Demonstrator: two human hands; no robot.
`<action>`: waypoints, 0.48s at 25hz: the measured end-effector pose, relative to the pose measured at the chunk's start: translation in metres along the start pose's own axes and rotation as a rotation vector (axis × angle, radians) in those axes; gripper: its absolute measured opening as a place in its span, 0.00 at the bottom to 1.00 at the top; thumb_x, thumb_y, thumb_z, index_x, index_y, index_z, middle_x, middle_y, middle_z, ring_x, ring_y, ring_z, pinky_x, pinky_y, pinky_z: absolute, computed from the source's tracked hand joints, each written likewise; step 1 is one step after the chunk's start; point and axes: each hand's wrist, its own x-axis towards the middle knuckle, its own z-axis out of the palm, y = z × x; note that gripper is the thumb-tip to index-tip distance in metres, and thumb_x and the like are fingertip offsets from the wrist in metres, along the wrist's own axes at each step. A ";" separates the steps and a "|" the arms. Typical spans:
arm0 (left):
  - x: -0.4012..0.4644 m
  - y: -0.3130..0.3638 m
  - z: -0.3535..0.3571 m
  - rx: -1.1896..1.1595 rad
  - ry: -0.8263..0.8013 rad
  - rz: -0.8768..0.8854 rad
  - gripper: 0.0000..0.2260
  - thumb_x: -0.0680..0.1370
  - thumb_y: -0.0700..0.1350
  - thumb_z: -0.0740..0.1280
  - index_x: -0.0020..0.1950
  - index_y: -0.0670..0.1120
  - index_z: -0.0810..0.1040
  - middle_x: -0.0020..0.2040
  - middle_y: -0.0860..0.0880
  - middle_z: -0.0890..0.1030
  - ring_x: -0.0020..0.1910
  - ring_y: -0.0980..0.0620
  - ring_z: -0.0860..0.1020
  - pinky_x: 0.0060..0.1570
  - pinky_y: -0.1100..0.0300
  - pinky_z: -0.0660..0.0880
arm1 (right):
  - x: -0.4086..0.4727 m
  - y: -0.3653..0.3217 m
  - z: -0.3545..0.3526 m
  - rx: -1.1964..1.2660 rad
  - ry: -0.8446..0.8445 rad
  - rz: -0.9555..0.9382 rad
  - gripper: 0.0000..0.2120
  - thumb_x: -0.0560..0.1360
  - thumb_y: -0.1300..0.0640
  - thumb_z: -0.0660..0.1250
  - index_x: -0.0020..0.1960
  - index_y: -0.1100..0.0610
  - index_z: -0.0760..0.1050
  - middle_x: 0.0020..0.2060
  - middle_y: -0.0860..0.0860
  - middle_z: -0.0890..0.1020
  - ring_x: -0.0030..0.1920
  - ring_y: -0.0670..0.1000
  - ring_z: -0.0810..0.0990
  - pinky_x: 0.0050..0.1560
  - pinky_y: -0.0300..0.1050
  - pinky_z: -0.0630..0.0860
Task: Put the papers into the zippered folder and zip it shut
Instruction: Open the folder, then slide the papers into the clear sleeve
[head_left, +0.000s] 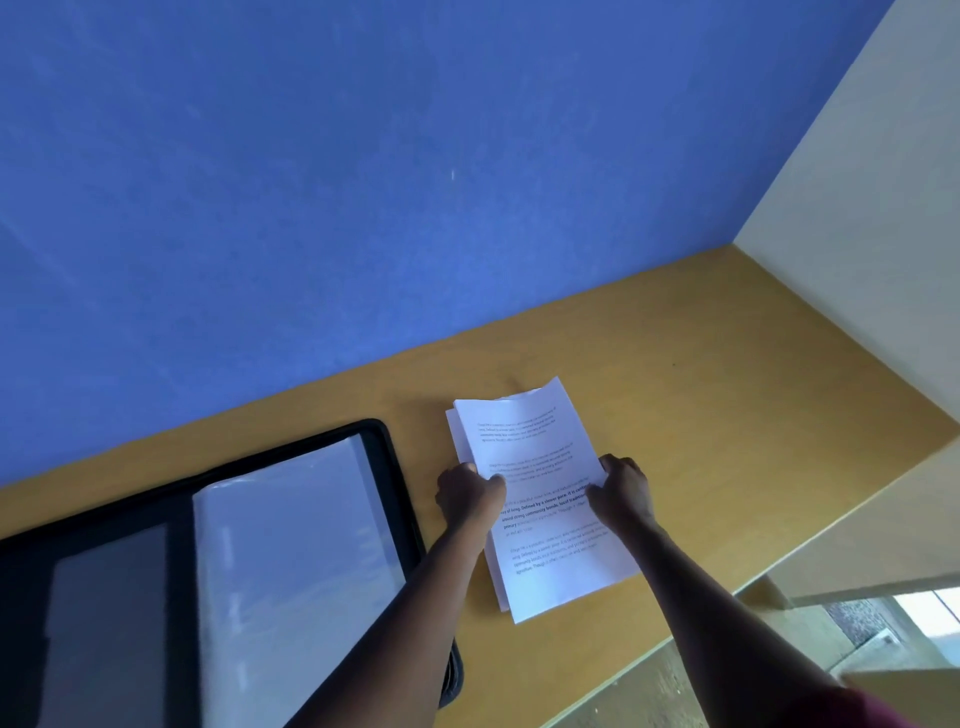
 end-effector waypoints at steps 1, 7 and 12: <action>0.001 0.001 0.000 -0.013 -0.001 -0.015 0.08 0.74 0.42 0.67 0.49 0.39 0.80 0.51 0.43 0.82 0.44 0.47 0.82 0.34 0.60 0.76 | -0.001 -0.002 0.002 -0.014 0.005 0.000 0.18 0.71 0.65 0.64 0.60 0.60 0.78 0.55 0.60 0.78 0.54 0.61 0.78 0.50 0.45 0.75; 0.002 0.003 -0.003 -0.208 -0.033 -0.074 0.06 0.74 0.38 0.66 0.49 0.42 0.79 0.53 0.44 0.82 0.36 0.51 0.81 0.27 0.64 0.72 | -0.004 -0.007 0.006 -0.050 -0.023 0.014 0.17 0.71 0.64 0.66 0.60 0.60 0.76 0.54 0.60 0.77 0.53 0.61 0.78 0.49 0.45 0.75; 0.001 -0.003 -0.011 -0.325 -0.163 -0.091 0.09 0.75 0.41 0.69 0.55 0.45 0.76 0.51 0.48 0.83 0.45 0.51 0.81 0.35 0.60 0.73 | -0.008 -0.007 0.007 -0.047 -0.049 0.009 0.18 0.71 0.63 0.66 0.61 0.59 0.76 0.54 0.59 0.77 0.53 0.60 0.78 0.46 0.42 0.72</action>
